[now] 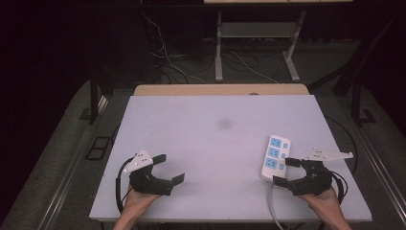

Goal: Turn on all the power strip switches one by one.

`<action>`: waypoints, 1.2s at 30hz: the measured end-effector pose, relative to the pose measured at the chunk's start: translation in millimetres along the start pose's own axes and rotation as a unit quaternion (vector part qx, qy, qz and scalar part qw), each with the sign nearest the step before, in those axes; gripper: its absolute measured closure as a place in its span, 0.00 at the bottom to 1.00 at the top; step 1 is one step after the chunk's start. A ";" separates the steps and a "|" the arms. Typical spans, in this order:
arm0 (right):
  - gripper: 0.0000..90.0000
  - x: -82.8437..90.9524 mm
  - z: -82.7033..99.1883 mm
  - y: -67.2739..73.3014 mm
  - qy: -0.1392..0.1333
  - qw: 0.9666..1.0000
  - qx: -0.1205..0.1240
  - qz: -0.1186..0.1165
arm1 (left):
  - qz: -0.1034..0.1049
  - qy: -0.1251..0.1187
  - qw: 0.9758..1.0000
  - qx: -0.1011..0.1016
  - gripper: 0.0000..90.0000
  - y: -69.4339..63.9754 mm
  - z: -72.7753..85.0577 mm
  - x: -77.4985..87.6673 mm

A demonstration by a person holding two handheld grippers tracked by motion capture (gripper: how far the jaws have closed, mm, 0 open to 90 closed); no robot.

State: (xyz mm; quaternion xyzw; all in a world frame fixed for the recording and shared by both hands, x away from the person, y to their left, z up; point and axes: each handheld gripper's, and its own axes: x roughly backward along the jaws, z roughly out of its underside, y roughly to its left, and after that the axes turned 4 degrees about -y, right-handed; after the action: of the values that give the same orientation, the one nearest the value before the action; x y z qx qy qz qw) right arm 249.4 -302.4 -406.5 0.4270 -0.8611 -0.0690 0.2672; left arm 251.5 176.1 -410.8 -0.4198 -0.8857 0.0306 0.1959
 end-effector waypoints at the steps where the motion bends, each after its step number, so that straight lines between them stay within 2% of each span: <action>1: 0.00 0.0 0.0 0.0 0.001 1.000 0.000 -0.001 | 0.000 0.001 1.000 -0.001 0.00 -0.1 0.1 -0.3; 11: 0.00 2.0 1.7 1.5 0.008 1.000 0.001 0.002 | 0.006 0.001 1.000 0.000 0.00 -0.6 -0.2 -3.2; 36: 0.00 10.5 -3.1 -2.8 0.031 0.999 -0.002 0.019 | 0.002 0.006 1.000 0.002 0.00 0.9 2.9 -3.0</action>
State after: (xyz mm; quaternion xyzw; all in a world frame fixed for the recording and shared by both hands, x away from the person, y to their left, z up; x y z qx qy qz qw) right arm 247.8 -312.0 -400.7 0.4121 -0.8602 -0.0525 0.2957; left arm 252.9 174.8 -414.7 -0.4217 -0.8833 0.0305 0.2024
